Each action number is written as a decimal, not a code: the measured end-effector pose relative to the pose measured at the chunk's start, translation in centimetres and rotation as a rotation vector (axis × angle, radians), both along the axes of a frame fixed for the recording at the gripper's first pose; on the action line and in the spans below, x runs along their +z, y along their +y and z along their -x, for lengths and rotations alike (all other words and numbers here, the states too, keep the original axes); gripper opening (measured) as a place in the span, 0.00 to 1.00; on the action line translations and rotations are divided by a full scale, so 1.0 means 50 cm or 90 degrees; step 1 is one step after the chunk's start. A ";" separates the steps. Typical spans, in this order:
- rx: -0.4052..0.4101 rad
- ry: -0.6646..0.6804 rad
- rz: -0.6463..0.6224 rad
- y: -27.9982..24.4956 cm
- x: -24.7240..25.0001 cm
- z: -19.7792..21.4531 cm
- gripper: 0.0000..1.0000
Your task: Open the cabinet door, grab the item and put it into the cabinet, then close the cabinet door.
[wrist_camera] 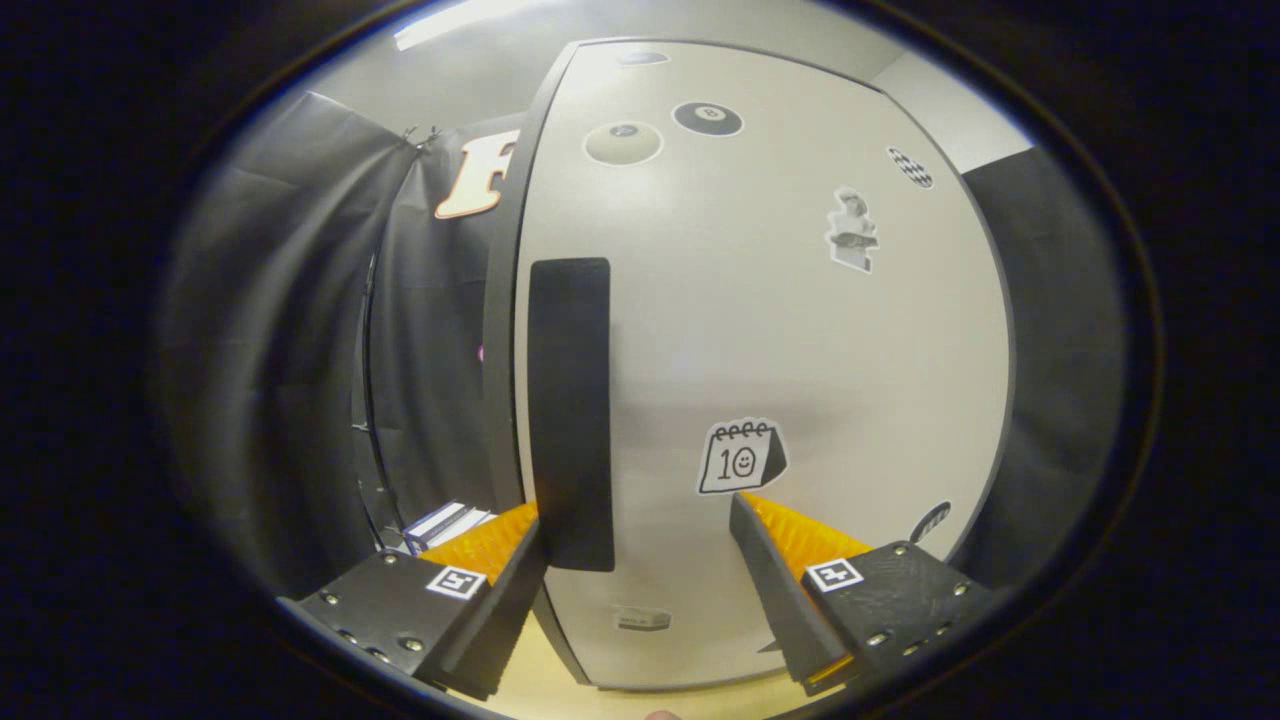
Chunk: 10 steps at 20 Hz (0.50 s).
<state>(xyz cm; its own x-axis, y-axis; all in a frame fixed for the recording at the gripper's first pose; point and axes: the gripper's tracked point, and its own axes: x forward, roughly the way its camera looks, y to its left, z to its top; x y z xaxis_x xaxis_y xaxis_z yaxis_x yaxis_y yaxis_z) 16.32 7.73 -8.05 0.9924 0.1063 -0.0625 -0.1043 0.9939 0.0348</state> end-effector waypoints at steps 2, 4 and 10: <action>0.000 -0.003 0.004 -0.001 0.002 -0.003 1.00; -0.001 -0.003 0.002 0.000 0.001 -0.003 1.00; -0.003 -0.002 0.001 0.001 0.002 -0.003 1.00</action>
